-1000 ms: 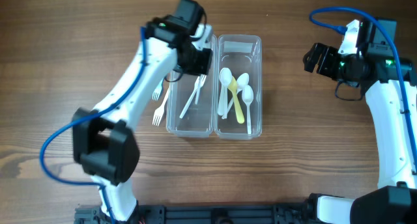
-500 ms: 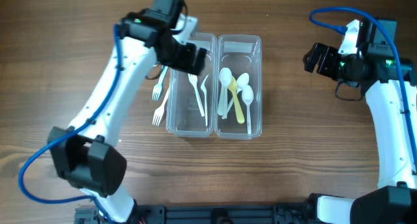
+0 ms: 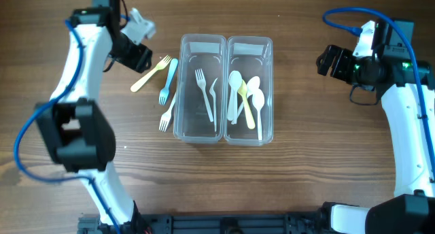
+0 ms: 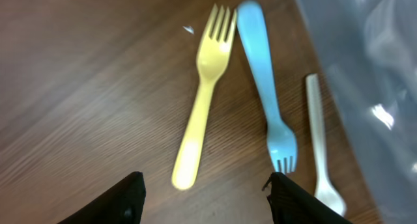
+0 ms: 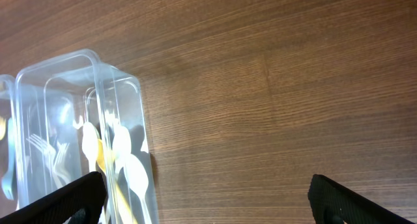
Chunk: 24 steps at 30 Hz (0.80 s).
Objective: Pack container
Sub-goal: 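Grasp the yellow fork with the left gripper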
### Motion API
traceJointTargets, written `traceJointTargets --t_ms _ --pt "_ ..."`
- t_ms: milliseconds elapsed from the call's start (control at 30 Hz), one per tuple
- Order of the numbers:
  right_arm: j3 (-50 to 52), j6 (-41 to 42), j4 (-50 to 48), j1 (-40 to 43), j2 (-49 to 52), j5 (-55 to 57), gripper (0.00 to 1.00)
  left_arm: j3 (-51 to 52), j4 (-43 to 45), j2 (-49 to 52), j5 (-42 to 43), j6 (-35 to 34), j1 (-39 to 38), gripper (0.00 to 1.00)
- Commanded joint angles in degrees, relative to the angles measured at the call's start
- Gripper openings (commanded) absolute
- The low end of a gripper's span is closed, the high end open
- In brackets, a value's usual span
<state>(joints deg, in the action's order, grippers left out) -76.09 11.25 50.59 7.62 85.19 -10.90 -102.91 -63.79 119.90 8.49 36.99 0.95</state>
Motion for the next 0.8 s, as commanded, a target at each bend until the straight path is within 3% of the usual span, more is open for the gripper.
traceJointTargets --t_ms 0,167,333,467,767 --pt "0.63 -0.66 -0.07 0.07 0.48 -0.02 1.0 -0.48 1.53 5.97 -4.96 7.43 -1.46 0.59" --pt "0.63 -0.66 -0.07 0.07 0.48 -0.02 1.0 -0.48 4.74 10.1 -5.38 7.58 -1.75 0.63" --pt "0.63 -0.63 -0.07 0.07 0.48 -0.02 1.0 -0.48 6.12 12.22 -5.35 7.65 -1.86 0.61" --pt "0.63 -0.63 -0.07 0.07 0.48 -0.02 1.0 -0.48 6.97 12.28 -5.38 7.82 -1.86 0.52" --pt "0.63 -0.66 -0.07 0.07 0.48 -0.02 1.0 -0.33 6.97 14.53 -5.35 7.78 -1.86 0.47"
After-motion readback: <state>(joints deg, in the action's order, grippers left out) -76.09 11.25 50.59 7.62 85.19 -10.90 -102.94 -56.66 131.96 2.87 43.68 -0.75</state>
